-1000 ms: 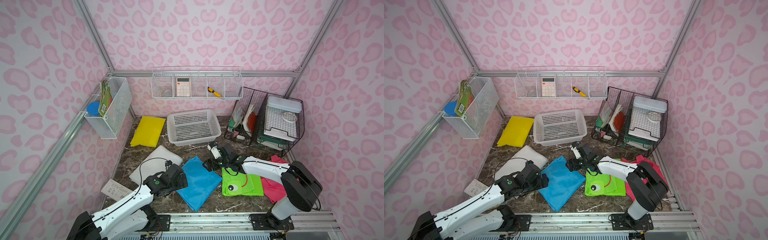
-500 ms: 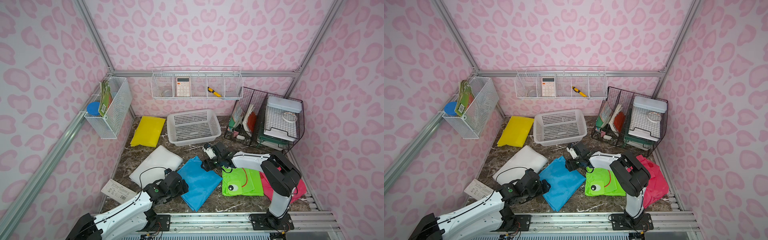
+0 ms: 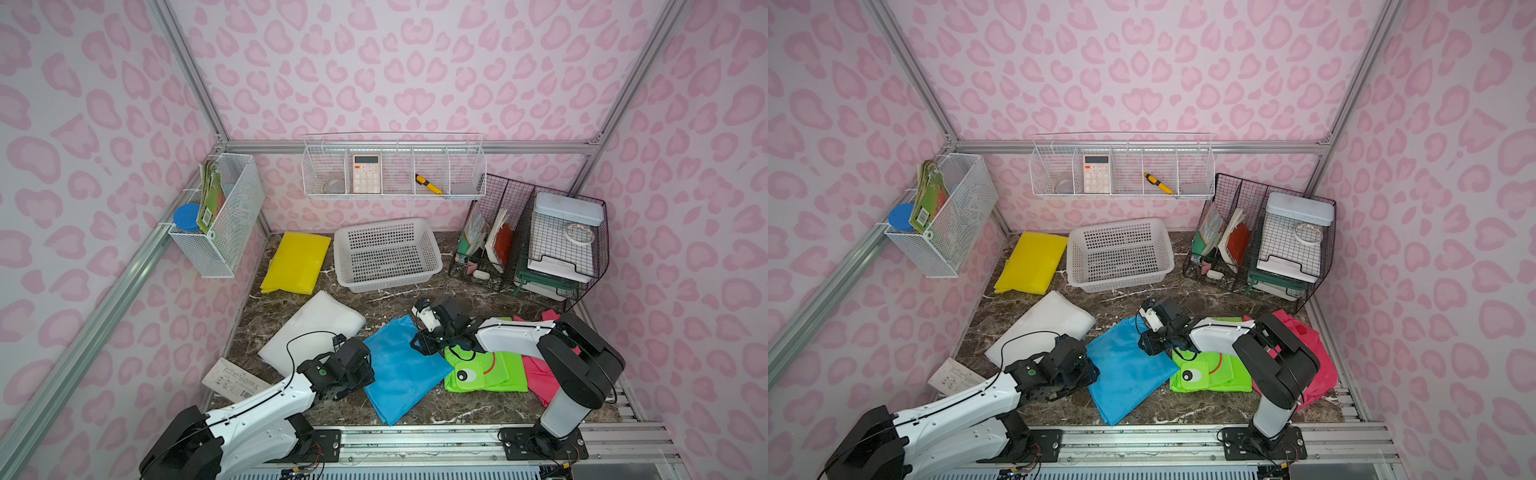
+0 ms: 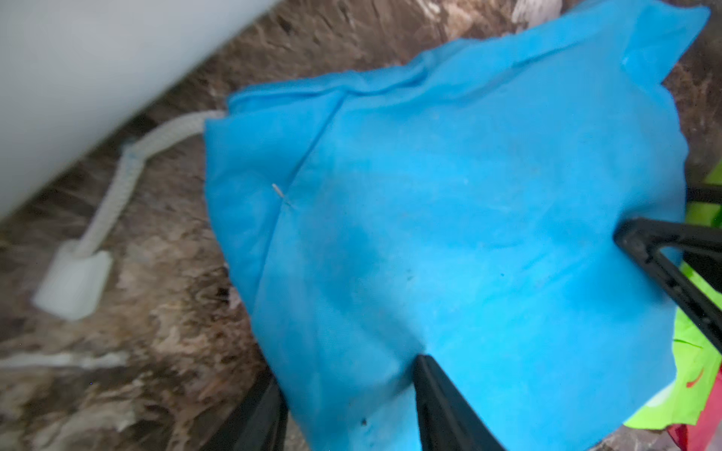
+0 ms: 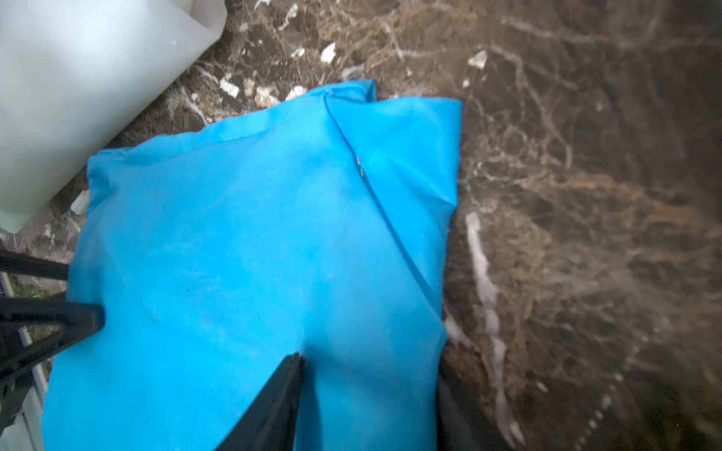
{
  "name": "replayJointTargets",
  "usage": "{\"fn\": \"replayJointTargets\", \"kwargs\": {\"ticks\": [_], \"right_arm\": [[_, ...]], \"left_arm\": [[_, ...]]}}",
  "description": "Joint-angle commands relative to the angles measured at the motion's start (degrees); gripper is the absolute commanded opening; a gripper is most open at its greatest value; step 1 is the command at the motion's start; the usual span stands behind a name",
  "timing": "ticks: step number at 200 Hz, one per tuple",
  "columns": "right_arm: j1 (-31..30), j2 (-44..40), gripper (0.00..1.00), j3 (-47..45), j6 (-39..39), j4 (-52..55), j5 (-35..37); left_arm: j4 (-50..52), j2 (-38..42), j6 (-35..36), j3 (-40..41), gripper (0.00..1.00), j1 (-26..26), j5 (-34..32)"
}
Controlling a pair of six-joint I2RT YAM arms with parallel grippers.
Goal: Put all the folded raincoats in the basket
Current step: Pick up the raincoat from the center of the board, then place the raincoat in the basket.
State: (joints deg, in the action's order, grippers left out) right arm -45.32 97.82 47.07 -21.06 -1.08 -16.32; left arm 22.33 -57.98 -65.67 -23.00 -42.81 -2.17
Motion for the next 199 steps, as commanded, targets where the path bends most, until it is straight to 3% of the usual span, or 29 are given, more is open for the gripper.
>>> {"fn": "replayJointTargets", "kwargs": {"ticks": [1, 75, 126, 199], "right_arm": [[-0.83, -0.9, 0.44, -0.17, -1.91, 2.0, -0.71], [-3.41, -3.97, 0.25, -1.79, -5.45, 0.81, 0.22], [-3.45, -11.02, 0.09, -2.45, -7.93, 2.34, 3.57], [-2.71, -22.15, 0.0, 3.36, -6.89, 8.59, 9.9]], "left_arm": [[2.97, -0.25, 2.84, -0.73, 0.49, 1.08, -1.75], [0.17, -0.75, 4.71, -1.16, 0.24, 1.81, -0.31], [3.74, -0.68, 8.21, -8.38, 0.0, 1.79, 0.16], [11.7, -0.69, 16.6, -24.24, 0.0, 2.11, -2.59]]}}
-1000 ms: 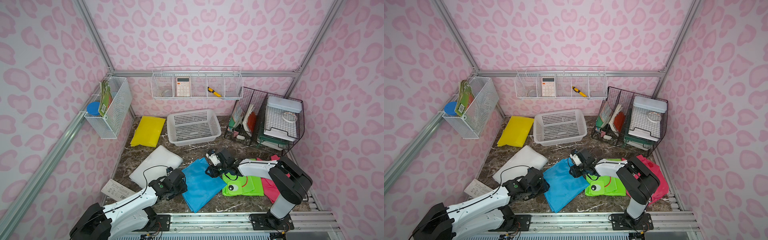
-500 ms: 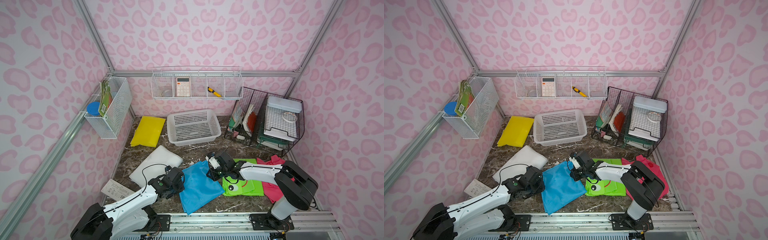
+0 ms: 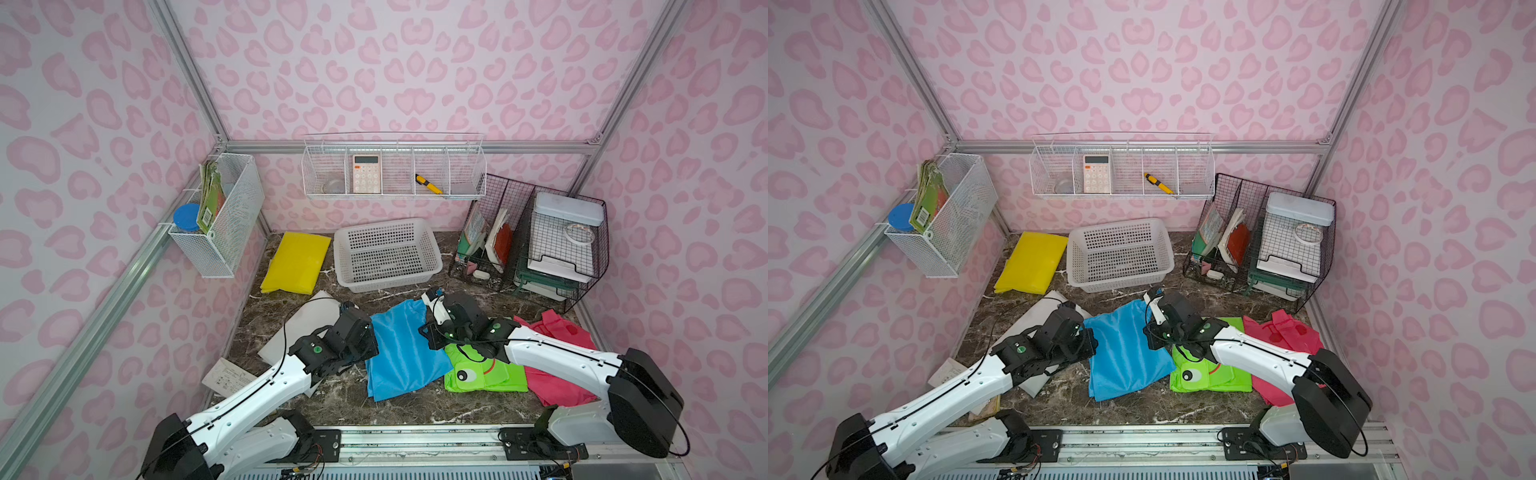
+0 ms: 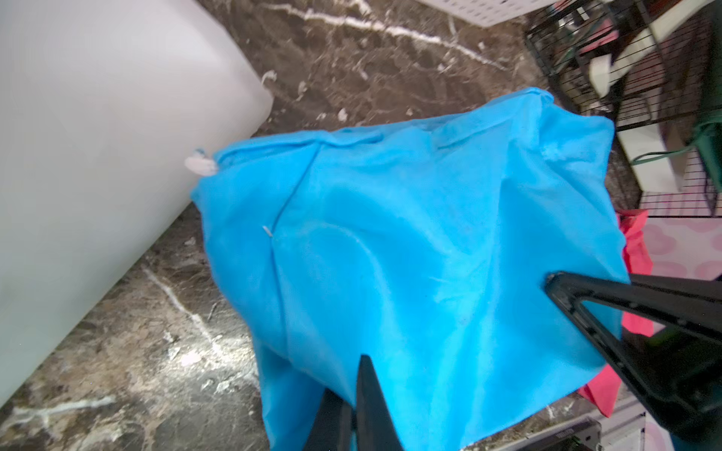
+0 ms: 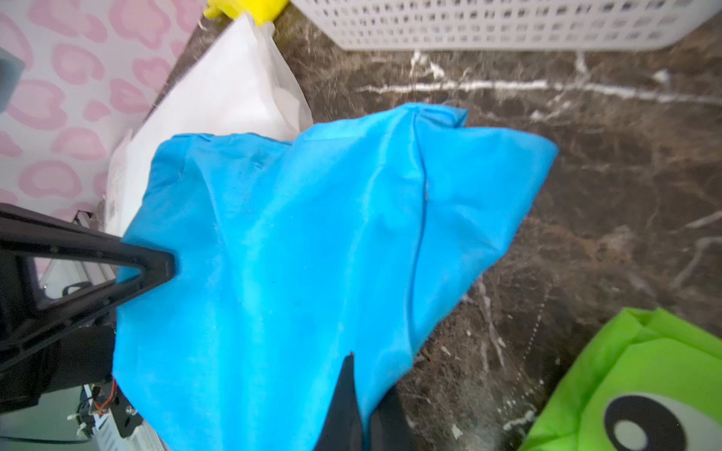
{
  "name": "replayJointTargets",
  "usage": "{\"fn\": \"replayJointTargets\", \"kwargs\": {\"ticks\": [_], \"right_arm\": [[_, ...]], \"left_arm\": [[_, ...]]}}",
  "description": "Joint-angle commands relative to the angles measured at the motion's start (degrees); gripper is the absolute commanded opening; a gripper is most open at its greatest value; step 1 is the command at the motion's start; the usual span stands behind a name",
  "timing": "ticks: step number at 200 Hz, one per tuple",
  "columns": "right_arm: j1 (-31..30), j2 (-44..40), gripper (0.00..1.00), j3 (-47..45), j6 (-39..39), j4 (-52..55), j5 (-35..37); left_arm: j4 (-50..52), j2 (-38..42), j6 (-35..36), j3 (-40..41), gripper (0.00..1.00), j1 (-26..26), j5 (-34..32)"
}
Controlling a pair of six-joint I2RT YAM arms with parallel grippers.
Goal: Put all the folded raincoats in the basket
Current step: Place the raincoat in the basket.
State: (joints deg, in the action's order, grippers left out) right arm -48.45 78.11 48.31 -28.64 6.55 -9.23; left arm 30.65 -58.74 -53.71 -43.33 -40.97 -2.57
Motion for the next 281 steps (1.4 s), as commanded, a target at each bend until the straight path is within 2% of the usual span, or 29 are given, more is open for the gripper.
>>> {"fn": "replayJointTargets", "kwargs": {"ticks": [1, 35, 83, 137, 170, 205, 281], "right_arm": [[0.44, -2.52, 0.0, 2.21, 0.69, 0.94, 2.95], [4.03, -2.44, 0.0, 7.39, 2.22, -1.44, 2.39], [8.77, 7.03, 0.0, 19.11, 3.92, -4.6, -1.16], [13.26, 22.75, 0.0, 34.96, 4.16, -5.03, -5.42], [15.32, 32.62, 0.0, 45.45, 4.92, -2.53, -6.03], [17.83, 41.73, 0.0, 54.76, 4.64, 0.13, -7.82], [19.08, 55.62, 0.0, 70.27, 8.29, 7.16, -3.33]], "left_arm": [[3.41, 0.1, 4.88, -4.15, 0.0, 0.28, -2.36], [0.94, -1.79, 13.03, -10.71, 0.0, 2.06, -6.13], [0.46, -10.91, 20.75, -24.41, 0.0, 7.83, -4.66], [-2.22, -26.94, 23.61, -36.69, 0.0, 19.99, 1.47], [-5.61, -36.23, 23.6, -43.68, 0.0, 25.13, 6.61], [-5.17, -44.59, 25.77, -51.83, 0.0, 27.07, 7.27], [-5.02, -58.26, 28.8, -61.9, 0.0, 28.05, 7.79]]}}
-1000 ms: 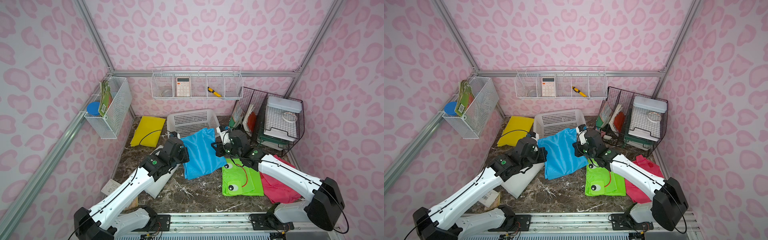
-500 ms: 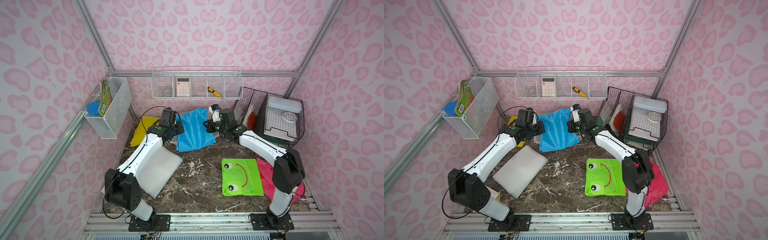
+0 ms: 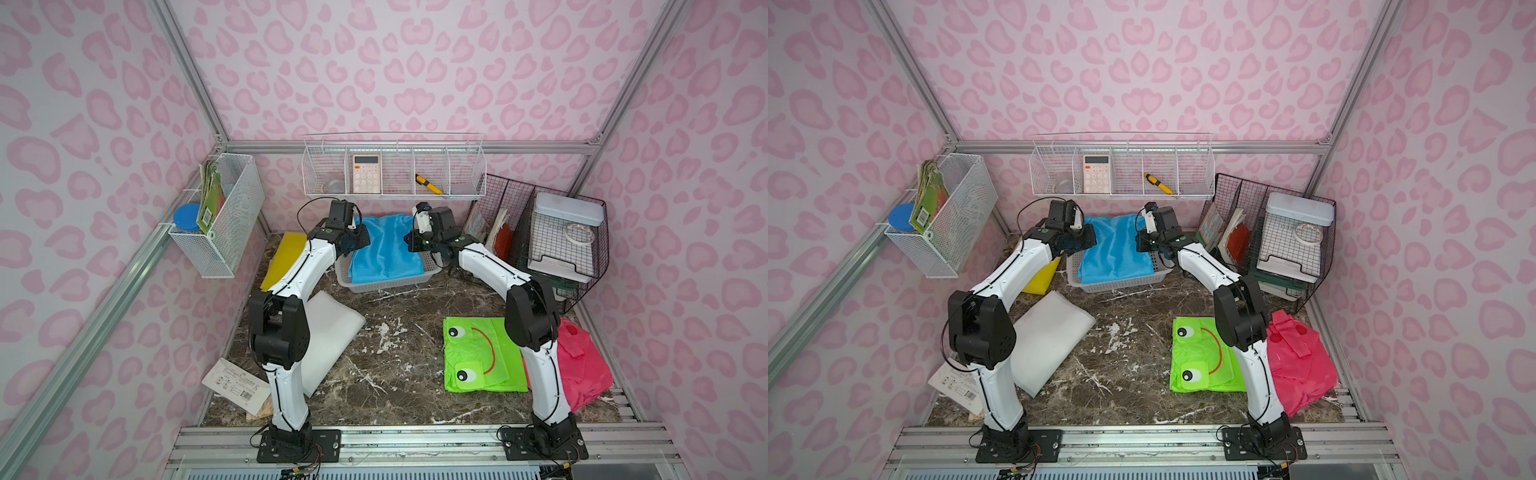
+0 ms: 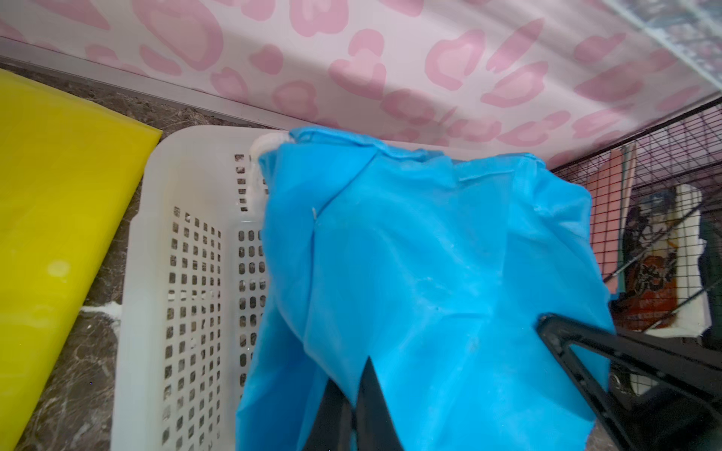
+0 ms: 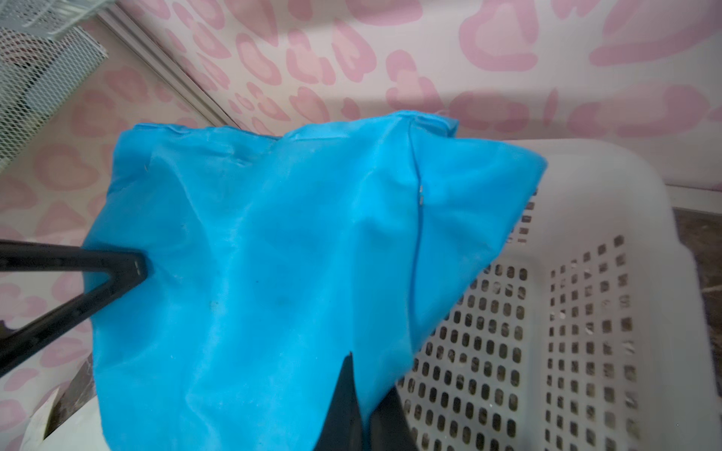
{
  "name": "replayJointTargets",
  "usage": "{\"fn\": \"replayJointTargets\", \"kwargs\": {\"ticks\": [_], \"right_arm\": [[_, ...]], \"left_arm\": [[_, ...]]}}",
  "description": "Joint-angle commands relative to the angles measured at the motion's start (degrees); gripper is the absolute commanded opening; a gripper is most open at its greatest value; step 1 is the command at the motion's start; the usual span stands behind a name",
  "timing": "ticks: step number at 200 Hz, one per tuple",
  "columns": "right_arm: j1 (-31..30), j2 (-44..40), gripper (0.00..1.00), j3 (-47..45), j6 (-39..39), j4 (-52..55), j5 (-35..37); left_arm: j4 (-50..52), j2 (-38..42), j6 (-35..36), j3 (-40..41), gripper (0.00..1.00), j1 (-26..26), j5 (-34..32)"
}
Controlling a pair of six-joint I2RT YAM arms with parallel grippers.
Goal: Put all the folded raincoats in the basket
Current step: Place the raincoat in the basket.
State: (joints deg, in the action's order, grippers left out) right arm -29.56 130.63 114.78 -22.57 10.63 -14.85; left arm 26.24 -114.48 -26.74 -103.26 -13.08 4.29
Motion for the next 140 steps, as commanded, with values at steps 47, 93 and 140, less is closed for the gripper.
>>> {"fn": "replayJointTargets", "kwargs": {"ticks": [47, 93, 140], "right_arm": [[0.89, 7.44, 0.0, 5.99, 2.2, 4.46, 1.62], [0.77, 9.27, 0.0, 5.91, 1.83, 5.01, 1.73], [0.06, 9.7, 0.01, 5.95, 2.1, 5.79, 2.66]], "left_arm": [[-1.28, -6.89, 1.69, -1.5, 0.0, 0.27, 1.15], [-0.48, -9.99, 1.31, -1.6, 0.0, 0.3, -0.09], [1.34, -11.86, 0.99, -3.11, 0.02, 0.35, -1.09]]}}
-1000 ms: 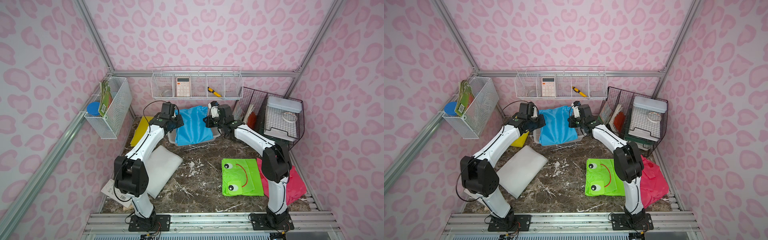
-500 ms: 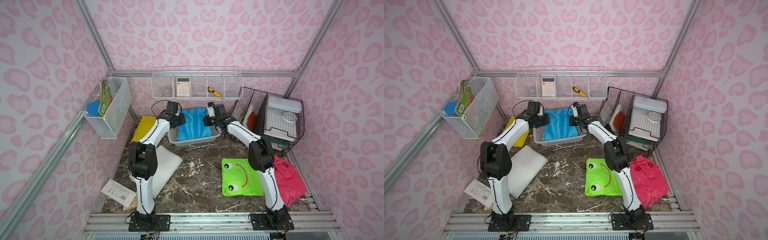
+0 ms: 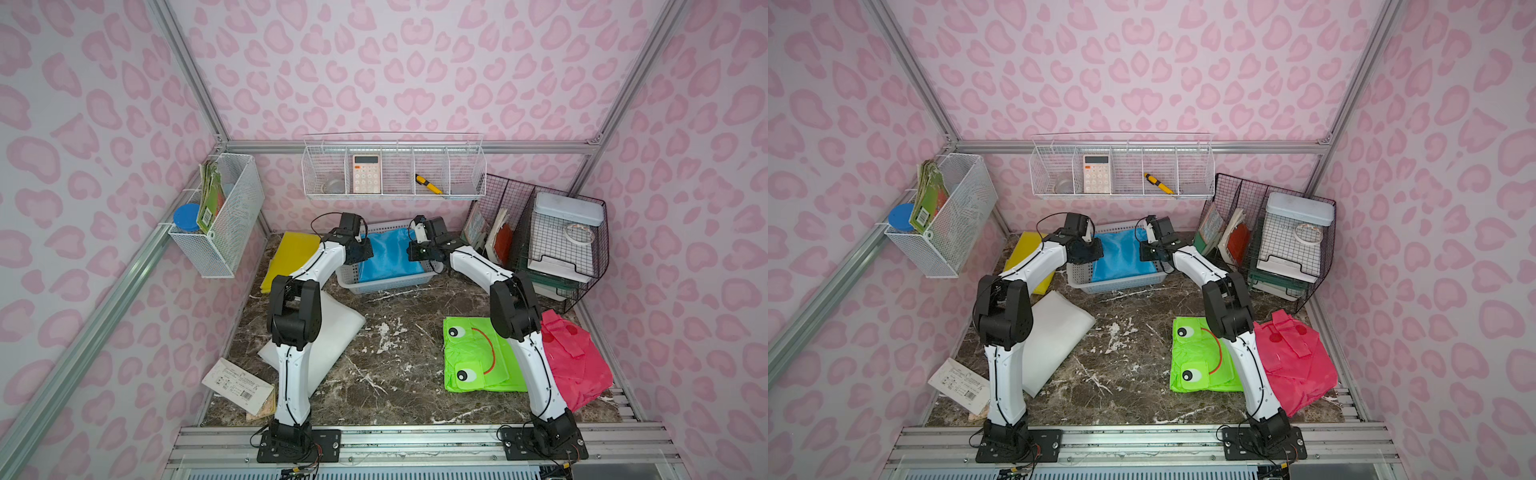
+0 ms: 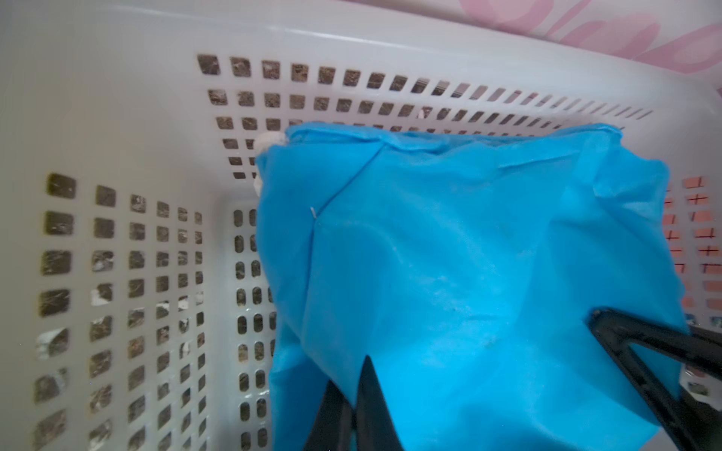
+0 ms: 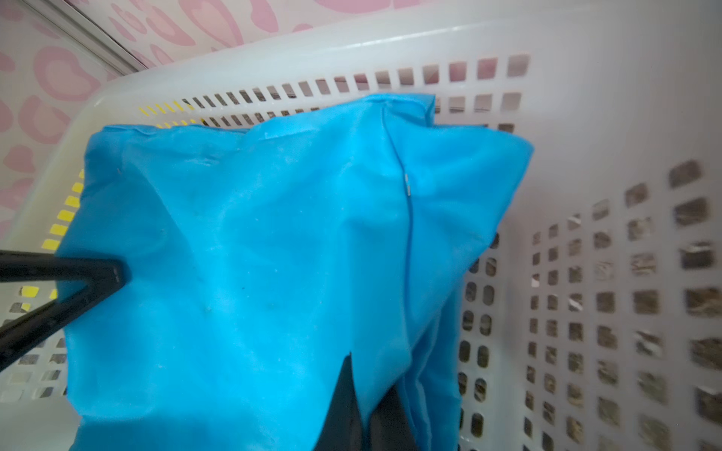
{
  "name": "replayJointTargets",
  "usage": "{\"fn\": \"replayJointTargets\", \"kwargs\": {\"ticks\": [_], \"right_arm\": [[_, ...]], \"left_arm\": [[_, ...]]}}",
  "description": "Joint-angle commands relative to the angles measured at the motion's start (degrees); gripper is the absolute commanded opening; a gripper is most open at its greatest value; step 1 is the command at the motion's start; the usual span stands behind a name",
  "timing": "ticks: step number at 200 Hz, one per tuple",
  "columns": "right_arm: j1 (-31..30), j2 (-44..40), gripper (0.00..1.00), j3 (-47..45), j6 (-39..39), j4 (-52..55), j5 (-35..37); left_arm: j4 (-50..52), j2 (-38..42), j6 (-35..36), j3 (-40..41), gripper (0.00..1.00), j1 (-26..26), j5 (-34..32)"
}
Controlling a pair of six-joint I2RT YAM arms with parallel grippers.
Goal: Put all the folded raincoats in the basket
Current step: Place the raincoat in the basket, then move the raincoat to the center of the board.
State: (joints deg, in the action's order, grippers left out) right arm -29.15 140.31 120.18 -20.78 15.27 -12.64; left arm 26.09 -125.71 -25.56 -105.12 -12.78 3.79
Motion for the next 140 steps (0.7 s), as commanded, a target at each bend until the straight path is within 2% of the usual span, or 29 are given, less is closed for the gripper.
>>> {"fn": "replayJointTargets", "kwargs": {"ticks": [1, 10, 24, 51, 72, 100, 140], "right_arm": [[-0.33, 0.03, 0.02, 0.52, 0.3, 1.16, 0.44], [-0.3, -0.12, 0.11, 0.49, 0.21, 1.33, 0.43], [-0.39, -0.72, 0.3, 0.5, 0.15, 1.65, 0.6], [-0.66, -2.34, 0.54, 0.56, 0.38, 1.96, 1.6], [-0.72, -3.99, 0.61, 0.48, 0.85, 2.25, 2.94], [-0.81, -6.83, 0.65, -0.08, 1.66, 3.69, 4.91], [-1.74, -14.87, 0.69, -8.8, 1.71, -0.01, 6.65]], "left_arm": [[1.55, -0.65, -0.19, -1.33, 0.03, 0.04, -0.56], [1.85, -0.83, -0.17, -1.79, 0.1, -0.04, -0.29], [2.38, -0.88, -0.2, -2.36, 0.23, -0.02, 0.18], [3.2, 0.01, -0.45, -2.65, 0.4, 0.02, 0.87], [4.43, 1.53, -0.82, -2.63, 0.52, 0.0, 0.11], [6.6, 4.82, -1.07, -2.55, 0.63, 0.03, -1.57], [7.96, 12.43, -0.89, 0.46, 0.72, 0.02, -1.8]]}}
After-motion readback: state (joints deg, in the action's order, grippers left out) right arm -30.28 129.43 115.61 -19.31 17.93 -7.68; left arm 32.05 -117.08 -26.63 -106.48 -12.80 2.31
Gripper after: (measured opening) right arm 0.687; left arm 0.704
